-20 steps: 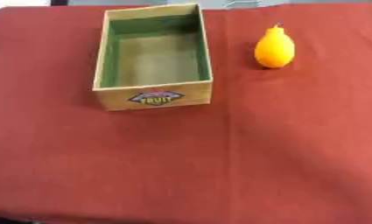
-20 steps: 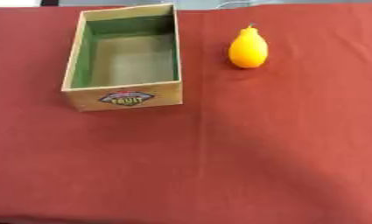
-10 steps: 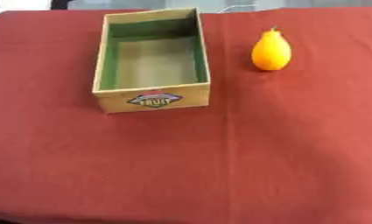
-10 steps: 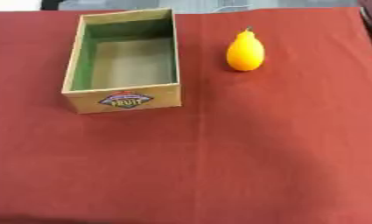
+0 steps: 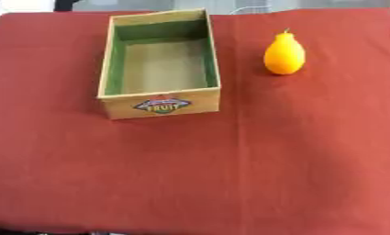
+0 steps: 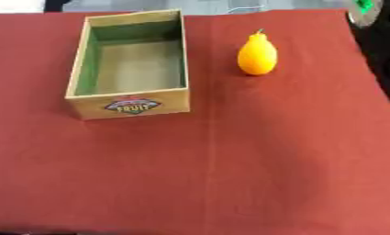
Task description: Pick up objects on the table and place them in the box.
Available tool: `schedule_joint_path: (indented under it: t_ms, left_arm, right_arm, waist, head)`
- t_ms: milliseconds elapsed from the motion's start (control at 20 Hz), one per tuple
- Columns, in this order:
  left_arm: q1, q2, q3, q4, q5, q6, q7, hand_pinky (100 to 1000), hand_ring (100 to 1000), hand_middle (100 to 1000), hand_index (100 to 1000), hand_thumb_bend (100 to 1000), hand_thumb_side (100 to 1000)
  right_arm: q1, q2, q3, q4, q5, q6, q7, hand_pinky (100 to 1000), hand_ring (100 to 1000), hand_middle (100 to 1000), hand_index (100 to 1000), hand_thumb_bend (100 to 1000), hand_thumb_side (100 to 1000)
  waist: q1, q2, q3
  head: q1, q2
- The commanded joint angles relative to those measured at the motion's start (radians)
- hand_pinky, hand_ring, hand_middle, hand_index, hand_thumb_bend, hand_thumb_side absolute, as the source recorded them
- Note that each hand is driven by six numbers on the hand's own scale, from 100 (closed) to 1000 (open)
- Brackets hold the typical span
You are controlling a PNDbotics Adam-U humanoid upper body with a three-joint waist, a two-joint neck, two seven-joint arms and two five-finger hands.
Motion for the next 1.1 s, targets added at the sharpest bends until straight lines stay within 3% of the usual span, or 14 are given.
schedule_joint_path:
  t_ms: [50,450,600,1100]
  left_arm:
    - [-0.008,0.022,0.001,-0.019,0.000,0.000,-0.004,558,568,626,759,112,868]
    - [-0.008,0.020,0.001,-0.019,0.002,0.000,-0.005,558,568,626,759,111,868]
    - [-0.008,0.019,0.000,-0.019,0.002,0.000,-0.006,558,568,626,759,106,864]
    - [-0.008,0.018,0.001,-0.019,0.002,0.000,-0.005,557,568,626,759,108,866]
  right_arm:
    - [-0.039,0.014,-0.002,0.043,0.041,-0.035,0.050,887,909,845,1000,531,876]
    - [-0.059,0.059,-0.008,0.128,0.081,-0.075,0.080,890,914,845,1000,586,811]
    - [-0.060,0.070,-0.003,0.152,0.085,-0.089,0.089,889,919,848,1000,593,733]
    - [-0.056,0.071,-0.012,0.185,0.106,-0.113,0.152,907,948,891,1000,625,675]
  waist:
    - [0.001,-0.025,0.002]
    - [0.002,-0.023,0.002]
    - [0.002,-0.023,0.002]
    - [0.002,-0.021,0.000]
  head:
    - [-0.001,-0.001]
    - [-0.002,-0.007]
    - [-0.003,-0.009]
    - [-0.002,-0.012]
